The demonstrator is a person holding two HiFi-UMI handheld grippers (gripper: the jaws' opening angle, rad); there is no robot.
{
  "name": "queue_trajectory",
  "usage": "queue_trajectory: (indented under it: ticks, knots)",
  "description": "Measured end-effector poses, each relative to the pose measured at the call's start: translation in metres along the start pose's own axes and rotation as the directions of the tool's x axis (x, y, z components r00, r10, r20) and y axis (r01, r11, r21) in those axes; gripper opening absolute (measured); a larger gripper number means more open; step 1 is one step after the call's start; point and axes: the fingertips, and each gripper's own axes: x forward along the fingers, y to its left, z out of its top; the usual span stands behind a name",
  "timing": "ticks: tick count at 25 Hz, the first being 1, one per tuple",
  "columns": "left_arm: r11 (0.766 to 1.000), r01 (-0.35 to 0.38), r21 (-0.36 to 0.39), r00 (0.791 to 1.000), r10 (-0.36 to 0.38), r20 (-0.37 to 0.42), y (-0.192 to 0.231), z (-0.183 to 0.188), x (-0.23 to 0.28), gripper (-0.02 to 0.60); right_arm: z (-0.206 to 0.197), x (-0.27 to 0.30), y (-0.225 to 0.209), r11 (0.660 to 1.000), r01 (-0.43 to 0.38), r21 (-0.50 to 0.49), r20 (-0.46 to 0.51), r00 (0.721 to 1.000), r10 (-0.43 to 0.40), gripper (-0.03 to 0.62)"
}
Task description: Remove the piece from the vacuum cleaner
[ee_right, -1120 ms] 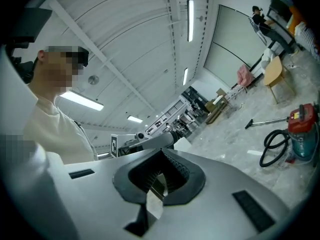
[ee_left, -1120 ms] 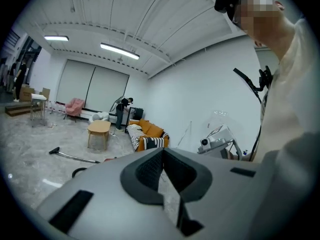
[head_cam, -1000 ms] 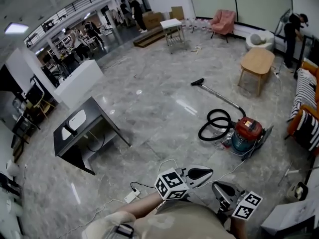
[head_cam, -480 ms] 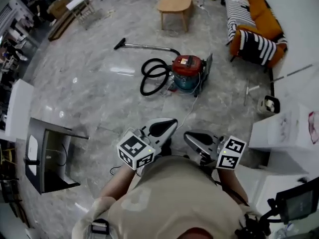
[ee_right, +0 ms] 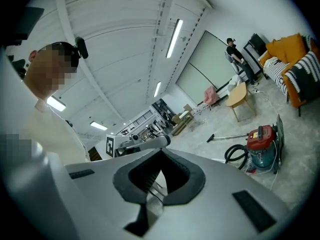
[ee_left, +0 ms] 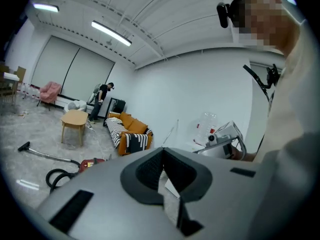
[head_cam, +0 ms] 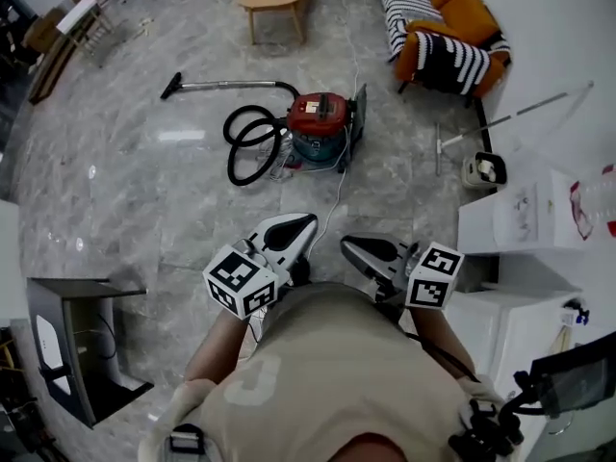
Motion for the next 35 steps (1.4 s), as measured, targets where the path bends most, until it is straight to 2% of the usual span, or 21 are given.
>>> queue_trajectory:
  ticks: [6, 10, 14, 17, 23, 31, 35]
  knots:
    - [0.999, -0.002, -0.049, 1.0, 0.003, 0.017, 0.067, 0.005, -0.025, 0.003, 0.011, 0.053, -0.017, 0.995, 0.101, 0.006, -0.019, 0.995, -0.101, 0.002]
    - [0.998, 0.02, -0.063, 1.0, -0.019, 0.013, 0.098, 0.003, -0.033, 0.003, 0.008, 0.084, -0.025, 0.989, 0.149, -0.009, -0.072, 0.986, -0.15, 0.002]
    - [0.997, -0.007, -0.081, 0.999, 0.011, 0.048, 0.119, 0.008, -0.04, 0.003, 0.012, 0.097, -0.04, 0.978, 0.209, -0.019, -0.086, 0.974, -0.21, 0.002]
    - [0.994, -0.032, -0.102, 0.998, 0.038, 0.054, 0.13, 0.013, -0.04, 0.003, 0.016, 0.107, -0.049, 0.981, 0.192, 0.011, -0.092, 0.977, -0.19, 0.002]
    - [0.992, -0.086, -0.096, 0.996, 0.089, 0.023, 0.143, 0.019, -0.019, 0.003, 0.03, 0.117, -0.075, 0.992, 0.12, 0.034, -0.122, 0.986, -0.115, 0.002]
    - [0.993, -0.112, -0.036, 0.994, 0.111, -0.018, 0.142, 0.05, 0.068, 0.003, 0.089, 0.085, -0.142, 0.994, 0.06, 0.089, -0.079, 0.995, -0.053, 0.002]
    - [0.989, -0.145, -0.018, 0.989, 0.144, -0.029, 0.143, 0.058, 0.105, 0.004, 0.105, 0.068, -0.175, 0.994, 0.039, 0.106, -0.092, 0.995, -0.029, 0.002]
